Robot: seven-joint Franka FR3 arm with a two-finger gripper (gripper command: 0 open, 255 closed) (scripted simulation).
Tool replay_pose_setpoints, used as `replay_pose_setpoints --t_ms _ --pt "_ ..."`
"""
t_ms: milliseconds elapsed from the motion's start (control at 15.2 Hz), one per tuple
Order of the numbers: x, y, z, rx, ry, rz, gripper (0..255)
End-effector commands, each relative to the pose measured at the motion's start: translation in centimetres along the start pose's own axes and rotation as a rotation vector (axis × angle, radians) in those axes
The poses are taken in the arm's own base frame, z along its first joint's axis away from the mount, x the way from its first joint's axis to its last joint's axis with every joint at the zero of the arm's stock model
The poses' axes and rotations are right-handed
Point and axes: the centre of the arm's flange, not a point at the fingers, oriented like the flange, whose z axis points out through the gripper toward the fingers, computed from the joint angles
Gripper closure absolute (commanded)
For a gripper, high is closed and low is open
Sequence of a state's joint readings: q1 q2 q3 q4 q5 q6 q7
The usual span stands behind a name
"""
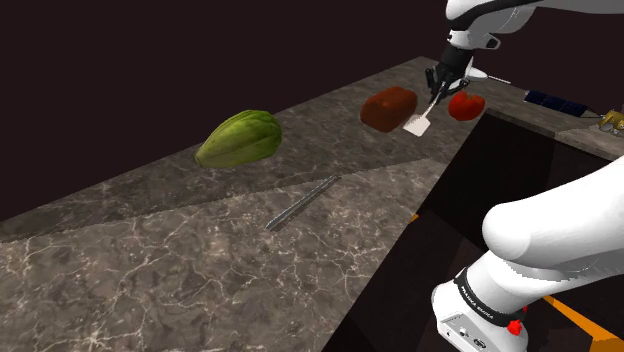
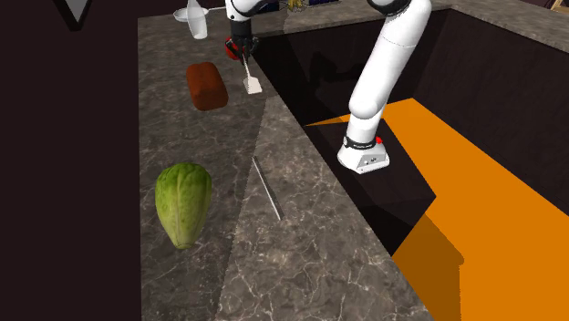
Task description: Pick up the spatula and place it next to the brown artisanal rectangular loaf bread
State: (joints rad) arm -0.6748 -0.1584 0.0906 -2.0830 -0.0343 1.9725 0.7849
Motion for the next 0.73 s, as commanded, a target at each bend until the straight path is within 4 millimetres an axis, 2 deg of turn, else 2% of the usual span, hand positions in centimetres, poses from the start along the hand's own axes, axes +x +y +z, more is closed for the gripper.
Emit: replay_pose_setpoints --t_ms 0,660 --pt "0.0 0.1 1.2 0.000 0.000 0.000 255" --pt "-0.3 0.1 6.4 0.000 0.000 0.000 255"
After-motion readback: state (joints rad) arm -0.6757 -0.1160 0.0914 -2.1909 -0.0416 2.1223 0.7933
